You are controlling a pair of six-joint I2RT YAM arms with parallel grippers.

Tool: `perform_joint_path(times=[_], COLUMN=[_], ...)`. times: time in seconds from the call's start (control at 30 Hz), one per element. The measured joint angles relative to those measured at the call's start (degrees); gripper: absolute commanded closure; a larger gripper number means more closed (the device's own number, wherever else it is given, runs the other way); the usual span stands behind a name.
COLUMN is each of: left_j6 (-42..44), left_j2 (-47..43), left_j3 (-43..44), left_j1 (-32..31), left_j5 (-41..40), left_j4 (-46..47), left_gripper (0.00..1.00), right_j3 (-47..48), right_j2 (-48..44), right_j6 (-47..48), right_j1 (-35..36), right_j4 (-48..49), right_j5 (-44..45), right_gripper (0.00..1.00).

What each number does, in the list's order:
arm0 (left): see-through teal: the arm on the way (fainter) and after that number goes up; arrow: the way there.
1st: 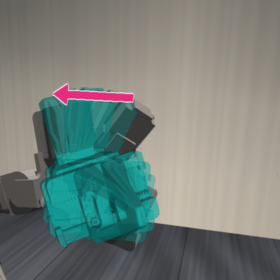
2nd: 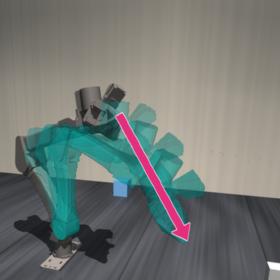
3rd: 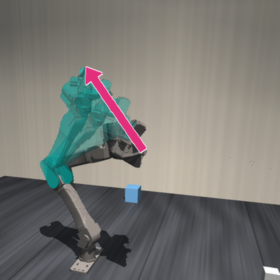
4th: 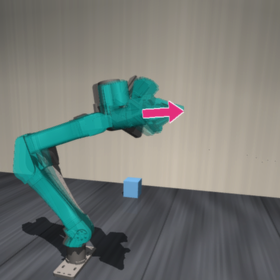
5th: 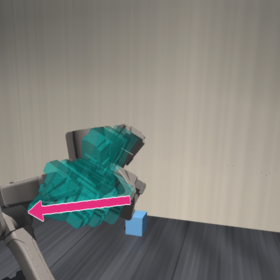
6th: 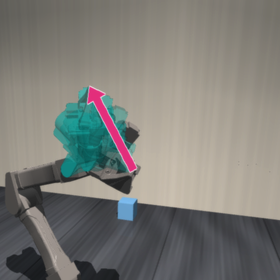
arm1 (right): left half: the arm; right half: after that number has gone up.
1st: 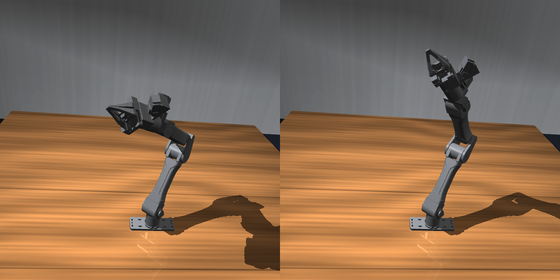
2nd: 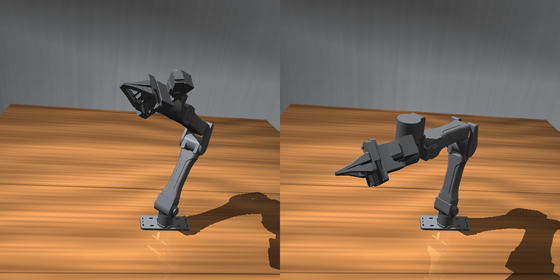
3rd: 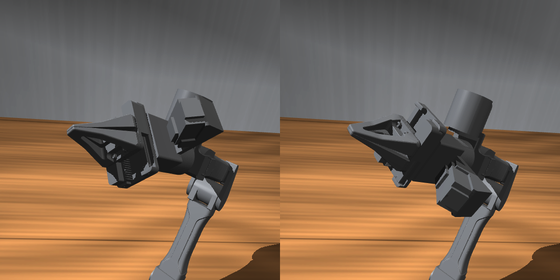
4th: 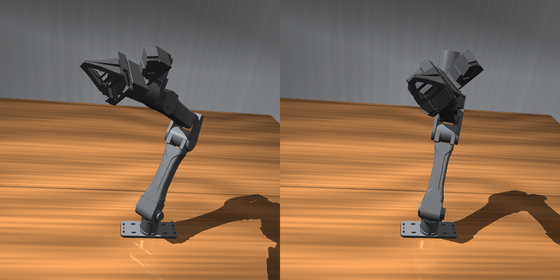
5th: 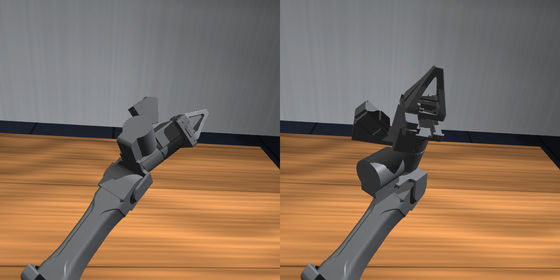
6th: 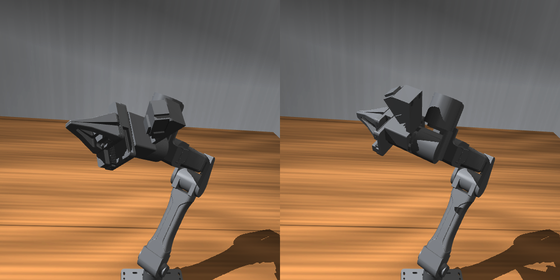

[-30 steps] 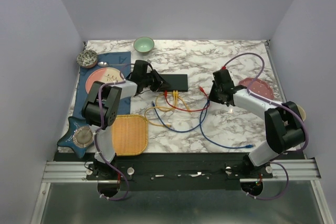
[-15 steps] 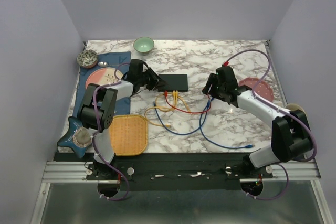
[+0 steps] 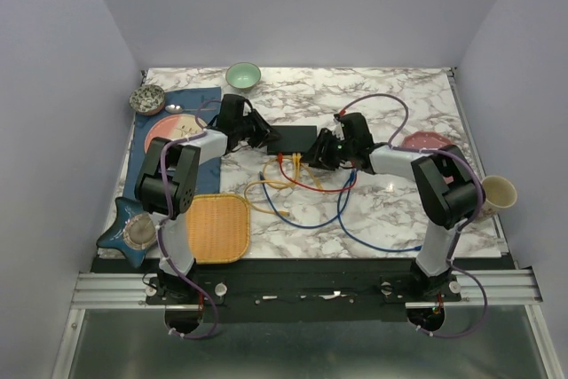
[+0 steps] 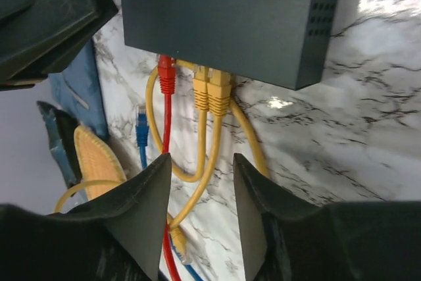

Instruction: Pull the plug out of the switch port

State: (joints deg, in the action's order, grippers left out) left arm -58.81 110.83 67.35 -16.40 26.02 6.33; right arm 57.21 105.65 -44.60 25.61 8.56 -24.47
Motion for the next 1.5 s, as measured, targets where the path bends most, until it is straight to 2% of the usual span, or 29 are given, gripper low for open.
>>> perform_joint_path(times=[0.23,0.53,1.0,1.5], left_j6=[0.7,1.0,1.1,1.1], left_j2=[2.4,2.5,2.5,2.5], left_j3=[0.2,0.1,-0.2,-0.4], left_j1=[0.0,0.2,0.2,0.2], left_j5=[-0.1,0.0,0.0,0.0], left_j4=[-2.2,-2.6,-2.1,-1.6], left_gripper=[0.7,0.7,0.7,0.7], right_j3=[3.1,3.9,7.4,6.1], right_j2=[4.3,6.6,10.0,10.2], right_j6=[-2.6,-5.1,-7.5,-12.1], right_j1=[1.2,1.2,1.2,1.2], right_j4=[2.4,2.4,2.3,4.4], right_j5=[-3.1,-1.7,2.4,4.0], right_gripper=[0.46,0.5,0.61,0.62])
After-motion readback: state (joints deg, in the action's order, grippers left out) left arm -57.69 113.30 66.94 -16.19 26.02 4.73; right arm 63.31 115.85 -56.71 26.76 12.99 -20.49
